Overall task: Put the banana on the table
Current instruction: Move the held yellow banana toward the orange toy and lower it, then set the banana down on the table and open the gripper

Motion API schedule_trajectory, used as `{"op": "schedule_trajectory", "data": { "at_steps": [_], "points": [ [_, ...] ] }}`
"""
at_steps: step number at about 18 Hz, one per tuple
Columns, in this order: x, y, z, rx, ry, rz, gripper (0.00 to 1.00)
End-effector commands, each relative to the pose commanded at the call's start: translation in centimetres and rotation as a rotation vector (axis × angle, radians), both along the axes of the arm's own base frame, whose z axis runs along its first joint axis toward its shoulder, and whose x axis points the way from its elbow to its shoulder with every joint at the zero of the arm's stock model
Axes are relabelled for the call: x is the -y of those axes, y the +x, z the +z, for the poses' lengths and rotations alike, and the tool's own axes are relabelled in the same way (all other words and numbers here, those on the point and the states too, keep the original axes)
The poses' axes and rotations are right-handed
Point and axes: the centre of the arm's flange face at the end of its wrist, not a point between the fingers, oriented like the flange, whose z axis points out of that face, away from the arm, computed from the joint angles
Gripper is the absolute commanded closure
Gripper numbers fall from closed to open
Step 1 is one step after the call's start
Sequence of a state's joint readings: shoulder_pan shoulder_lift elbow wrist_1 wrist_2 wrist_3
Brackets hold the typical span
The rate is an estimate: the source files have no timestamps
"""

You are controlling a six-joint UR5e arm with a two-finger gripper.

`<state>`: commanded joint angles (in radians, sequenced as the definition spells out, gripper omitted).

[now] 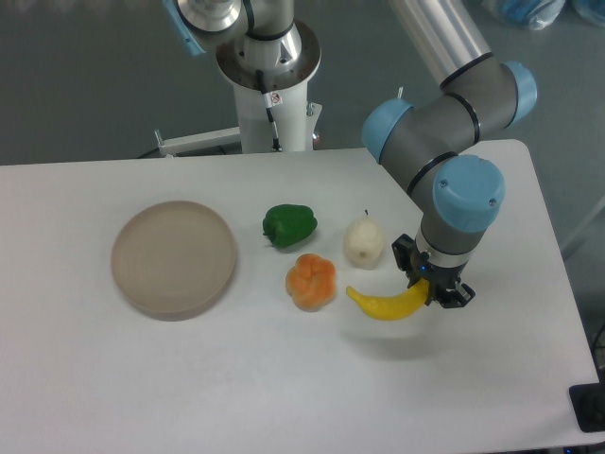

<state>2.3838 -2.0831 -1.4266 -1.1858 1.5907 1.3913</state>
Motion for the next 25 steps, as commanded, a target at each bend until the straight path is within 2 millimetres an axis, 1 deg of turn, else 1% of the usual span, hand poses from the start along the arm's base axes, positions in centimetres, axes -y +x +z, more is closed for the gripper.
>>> {"op": "schedule_trajectory", "data": {
  "at_steps": [2, 7, 8, 10, 13, 14, 15, 16, 18, 20, 21, 22, 24, 25],
  "points": [
    [0.0, 0.0, 0.0, -0.001, 0.001, 0.0, 1.0],
    [-0.3, 0.7, -1.0, 0.008, -0.014, 0.0, 1.0],
    [-0.4, 1.3, -1.1, 0.012, -0.018, -0.005, 1.0],
    [-0.4, 2.6, -2.0, 0.025, -0.031, -0.018, 1.0],
    [1.1, 3.8, -3.3, 0.043, -0.068, -0.033, 1.0],
    [1.9, 4.2, -4.0, 0.038, -0.099, -0.037, 1.0],
    [2.2, 4.4, -4.5, 0.039, -0.112, -0.043, 1.0],
    [2.6, 4.8, -5.5, 0.046, -0.121, -0.054, 1.0],
    [2.7, 5.0, -6.5, 0.017, -0.094, -0.055, 1.0],
    [2.1, 4.3, -6.8, -0.009, -0.07, -0.054, 0.98],
    [1.9, 3.5, -6.8, -0.016, -0.064, -0.046, 0.97],
    [1.0, 2.4, -6.0, -0.033, -0.047, -0.044, 0.96],
    [0.5, 1.8, -5.9, -0.038, -0.036, -0.03, 0.95],
    [0.3, 1.5, -5.9, -0.04, -0.034, -0.027, 0.92]
  ]
}}
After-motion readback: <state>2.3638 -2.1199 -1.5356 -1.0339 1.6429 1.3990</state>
